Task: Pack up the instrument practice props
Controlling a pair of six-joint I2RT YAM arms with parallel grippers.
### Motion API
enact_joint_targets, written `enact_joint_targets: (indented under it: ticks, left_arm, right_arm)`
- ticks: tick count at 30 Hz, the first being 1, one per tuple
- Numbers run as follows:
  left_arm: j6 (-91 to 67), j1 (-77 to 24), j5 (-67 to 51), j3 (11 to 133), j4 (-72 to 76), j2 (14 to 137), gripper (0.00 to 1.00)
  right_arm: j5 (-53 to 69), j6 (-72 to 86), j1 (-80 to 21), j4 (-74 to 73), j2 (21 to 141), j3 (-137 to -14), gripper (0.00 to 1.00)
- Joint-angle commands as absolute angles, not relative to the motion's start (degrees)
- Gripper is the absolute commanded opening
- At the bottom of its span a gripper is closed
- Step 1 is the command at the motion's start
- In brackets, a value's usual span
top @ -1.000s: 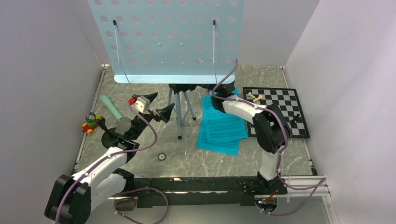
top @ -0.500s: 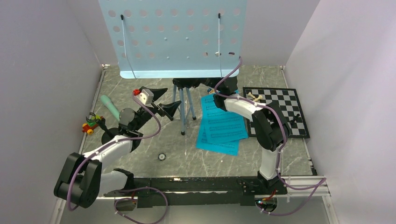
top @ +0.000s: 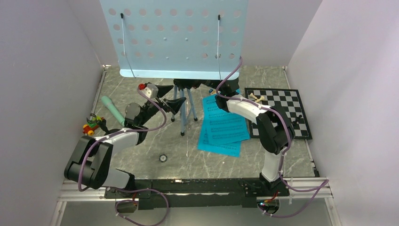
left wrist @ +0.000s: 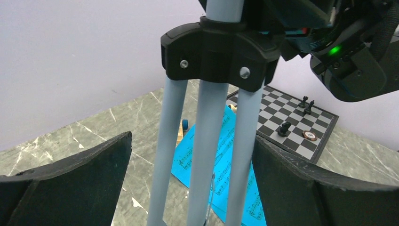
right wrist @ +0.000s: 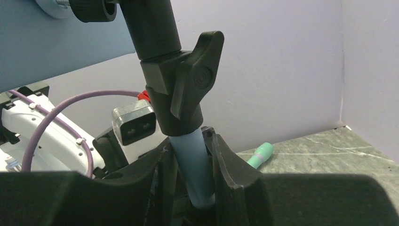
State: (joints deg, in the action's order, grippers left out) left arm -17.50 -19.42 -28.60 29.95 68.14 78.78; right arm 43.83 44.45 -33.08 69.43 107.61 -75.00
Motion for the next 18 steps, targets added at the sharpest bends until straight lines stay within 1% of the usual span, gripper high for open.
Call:
enact_joint_targets:
  ticks: [1,4,8,10,12,14,18]
  left_arm:
    - [-17.15,-18.85,-28.96,33.6,72.42,80.53,0.99]
    - [-17.65,-18.81,-30.62,34.79,73.13,82.97,0.99]
    - [-21.43,-18.81,-34.77,35.9,77.7,87.44,0.99]
    - [-23.52,-18.8,-37.08,36.41,80.14,89.66,0.95]
    - [-25.03,-18.8,-38.63,36.75,81.66,91.46,0.89]
    - [-25.9,-18.85,-39.98,37.18,82.41,92.89,0.81]
    - [-25.73,-18.97,-42.46,38.52,81.01,94.03,0.54]
  right_arm:
    - [46.57,45.95,-33.35,62.16,106.72,-73.83,0.0]
    - [46.96,46.27,-33.39,62.72,106.88,-73.98,0.0]
    - [47.75,46.95,-33.4,63.73,107.61,-74.55,0.0]
    - [48.09,47.28,-33.4,64.2,108.02,-74.98,0.0]
    - [48.33,47.36,-33.35,64.54,108.34,-75.29,0.0]
    - [48.34,47.33,-33.33,64.77,108.6,-75.57,0.0]
    - [48.43,47.52,-33.35,65.01,108.94,-76.06,0.0]
